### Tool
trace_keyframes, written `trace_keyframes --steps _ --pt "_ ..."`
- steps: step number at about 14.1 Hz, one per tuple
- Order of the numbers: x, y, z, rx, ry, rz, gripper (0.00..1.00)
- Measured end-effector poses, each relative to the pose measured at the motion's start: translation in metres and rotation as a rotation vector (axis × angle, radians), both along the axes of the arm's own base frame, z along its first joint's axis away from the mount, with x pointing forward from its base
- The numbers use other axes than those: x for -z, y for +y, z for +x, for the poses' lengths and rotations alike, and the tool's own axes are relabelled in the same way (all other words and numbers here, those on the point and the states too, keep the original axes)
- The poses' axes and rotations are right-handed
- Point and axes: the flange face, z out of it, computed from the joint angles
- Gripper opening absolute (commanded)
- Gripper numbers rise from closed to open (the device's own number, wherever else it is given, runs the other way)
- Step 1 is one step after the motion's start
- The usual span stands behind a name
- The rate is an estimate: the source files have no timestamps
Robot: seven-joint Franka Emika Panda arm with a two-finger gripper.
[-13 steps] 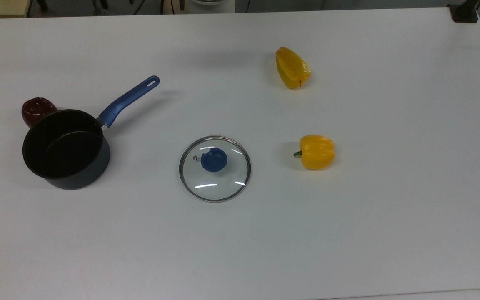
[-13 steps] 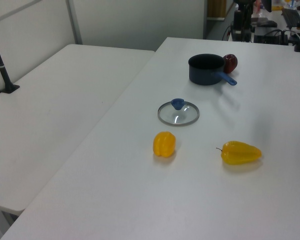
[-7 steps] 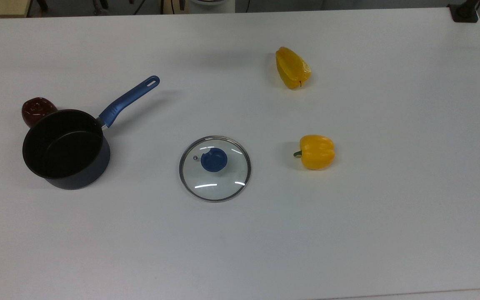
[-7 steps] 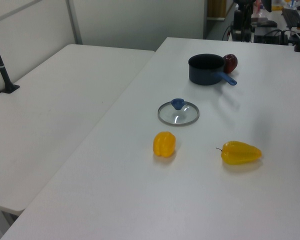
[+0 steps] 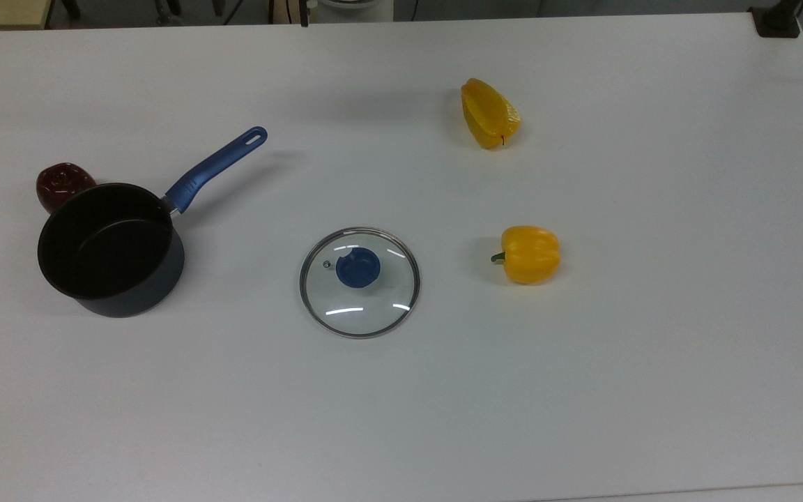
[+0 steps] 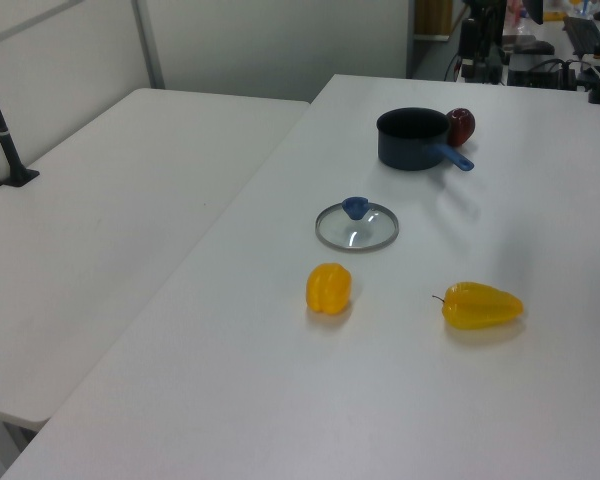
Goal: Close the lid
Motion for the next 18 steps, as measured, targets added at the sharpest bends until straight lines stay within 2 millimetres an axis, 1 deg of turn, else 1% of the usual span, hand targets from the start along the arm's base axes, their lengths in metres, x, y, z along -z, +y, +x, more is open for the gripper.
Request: trace_keyframes --steps 2,3,6,8,11,12,15,18 --pt "0.005 0.002 0.01 -0.001 -0.037 0.021 1.0" --pt "0.011 0.003 0.016 -0.002 -0.048 0.026 1.0" --pt "0.036 0.008 0.038 -0.006 -0.073 0.035 1.0" --pt "0.056 0.013 0.052 -0.002 -0.087 0.039 1.0" --pt "0.094 0.022 0.075 -0.007 -0.101 0.046 1.0" --pt "0.111 0.029 0.083 -0.008 -0.114 0.05 1.0" --pt "0.152 0.048 0.104 0.018 -0.152 0.066 1.0" --pt "0.196 0.068 0.118 0.015 -0.163 0.076 1.0"
